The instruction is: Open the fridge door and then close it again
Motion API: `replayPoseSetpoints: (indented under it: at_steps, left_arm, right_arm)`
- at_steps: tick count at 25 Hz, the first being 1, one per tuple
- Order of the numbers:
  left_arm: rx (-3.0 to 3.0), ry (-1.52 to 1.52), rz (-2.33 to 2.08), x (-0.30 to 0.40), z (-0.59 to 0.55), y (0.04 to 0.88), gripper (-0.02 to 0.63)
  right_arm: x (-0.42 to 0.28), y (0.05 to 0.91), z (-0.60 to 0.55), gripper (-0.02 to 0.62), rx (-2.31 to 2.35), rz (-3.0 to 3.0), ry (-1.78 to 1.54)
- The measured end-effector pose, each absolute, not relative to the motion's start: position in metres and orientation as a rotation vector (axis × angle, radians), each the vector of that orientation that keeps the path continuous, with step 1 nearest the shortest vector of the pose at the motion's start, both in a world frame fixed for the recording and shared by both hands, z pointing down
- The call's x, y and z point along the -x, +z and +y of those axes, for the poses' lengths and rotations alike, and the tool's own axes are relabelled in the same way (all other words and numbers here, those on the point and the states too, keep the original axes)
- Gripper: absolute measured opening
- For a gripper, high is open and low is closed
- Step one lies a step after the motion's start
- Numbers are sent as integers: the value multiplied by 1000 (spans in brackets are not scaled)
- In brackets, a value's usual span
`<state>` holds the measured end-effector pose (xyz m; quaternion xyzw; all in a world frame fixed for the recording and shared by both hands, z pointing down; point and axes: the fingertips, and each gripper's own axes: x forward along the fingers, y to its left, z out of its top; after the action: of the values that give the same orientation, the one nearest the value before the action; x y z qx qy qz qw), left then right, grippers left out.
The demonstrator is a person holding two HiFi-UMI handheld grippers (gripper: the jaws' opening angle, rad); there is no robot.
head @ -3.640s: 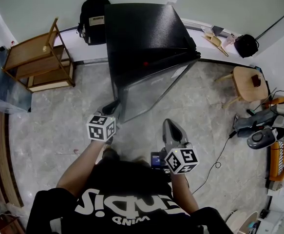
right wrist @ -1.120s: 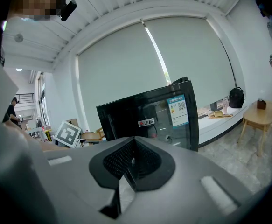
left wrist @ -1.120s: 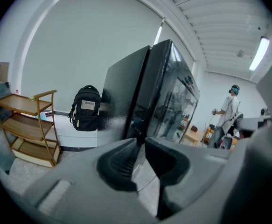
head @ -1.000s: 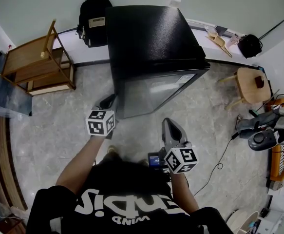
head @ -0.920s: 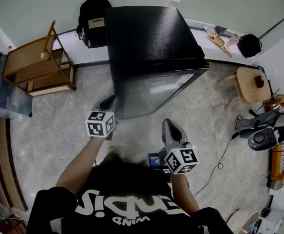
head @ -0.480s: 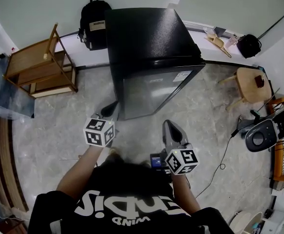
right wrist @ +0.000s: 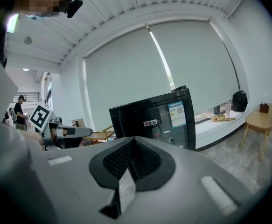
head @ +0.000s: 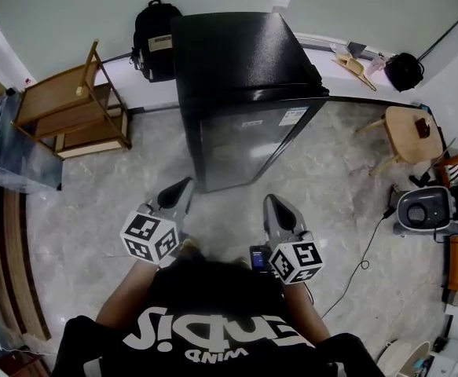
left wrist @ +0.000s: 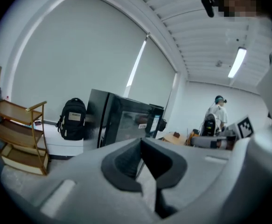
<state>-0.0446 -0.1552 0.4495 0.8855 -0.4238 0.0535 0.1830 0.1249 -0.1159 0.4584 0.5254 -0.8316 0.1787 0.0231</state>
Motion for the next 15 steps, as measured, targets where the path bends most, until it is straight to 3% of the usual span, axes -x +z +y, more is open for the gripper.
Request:
replayPoseSetpoints:
  at_steps: [15]
  left_arm:
    - [-2574, 158, -1325, 54, -107, 431, 2]
  right_arm:
    - [-124, 446, -91, -3, -1563, -2606, 464]
